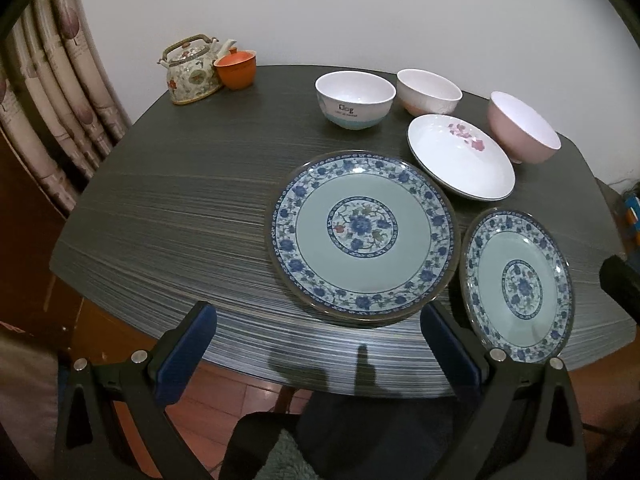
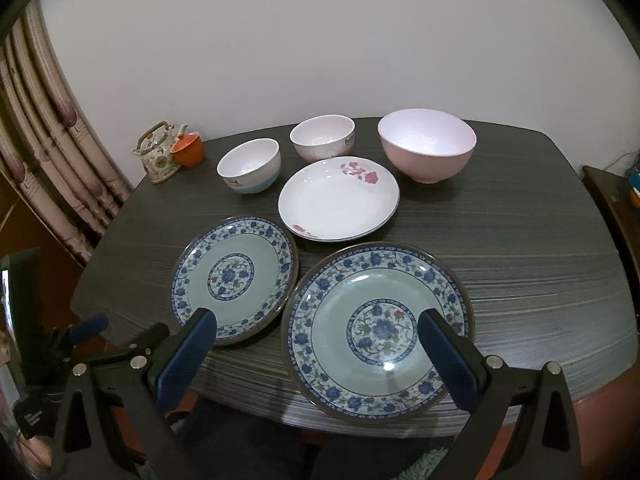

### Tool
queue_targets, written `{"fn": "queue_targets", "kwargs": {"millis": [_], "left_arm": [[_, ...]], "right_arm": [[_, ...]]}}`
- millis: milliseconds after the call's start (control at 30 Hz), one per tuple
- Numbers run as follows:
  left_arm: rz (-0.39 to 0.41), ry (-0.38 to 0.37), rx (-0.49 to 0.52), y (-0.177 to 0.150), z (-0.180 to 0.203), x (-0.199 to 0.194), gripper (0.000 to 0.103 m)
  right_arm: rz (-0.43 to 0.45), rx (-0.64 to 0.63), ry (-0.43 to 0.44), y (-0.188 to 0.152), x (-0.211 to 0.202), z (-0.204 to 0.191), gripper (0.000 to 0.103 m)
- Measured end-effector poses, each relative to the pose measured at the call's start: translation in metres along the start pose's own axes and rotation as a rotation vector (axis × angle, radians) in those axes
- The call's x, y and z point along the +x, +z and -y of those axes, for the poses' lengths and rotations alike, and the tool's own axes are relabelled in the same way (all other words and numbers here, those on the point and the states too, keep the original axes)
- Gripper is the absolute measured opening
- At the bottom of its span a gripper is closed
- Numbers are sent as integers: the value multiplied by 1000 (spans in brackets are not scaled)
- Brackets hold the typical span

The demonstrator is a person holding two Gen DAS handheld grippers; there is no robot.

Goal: Organize plates and bowls

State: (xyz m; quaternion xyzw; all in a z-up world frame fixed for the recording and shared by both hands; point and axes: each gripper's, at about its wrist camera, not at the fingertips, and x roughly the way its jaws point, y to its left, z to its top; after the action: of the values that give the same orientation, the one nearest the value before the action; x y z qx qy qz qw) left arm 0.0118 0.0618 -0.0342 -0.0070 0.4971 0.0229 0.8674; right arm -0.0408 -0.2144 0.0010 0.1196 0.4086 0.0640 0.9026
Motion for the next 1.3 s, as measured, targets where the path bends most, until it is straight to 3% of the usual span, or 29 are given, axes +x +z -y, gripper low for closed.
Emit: {"fn": "queue_targets", "kwargs": {"millis": [367, 633, 1300], "left_arm": [[-28, 11, -54, 3, -18, 8, 101], [-57, 7, -85, 2, -26, 14, 94], [-58, 16, -65, 2, -24, 15, 94]], "right_arm": [[5, -23, 3, 1, 2, -12, 103], [4, -33, 17, 0, 4, -17, 103], [1, -32, 31, -3, 3, -17, 103]]}}
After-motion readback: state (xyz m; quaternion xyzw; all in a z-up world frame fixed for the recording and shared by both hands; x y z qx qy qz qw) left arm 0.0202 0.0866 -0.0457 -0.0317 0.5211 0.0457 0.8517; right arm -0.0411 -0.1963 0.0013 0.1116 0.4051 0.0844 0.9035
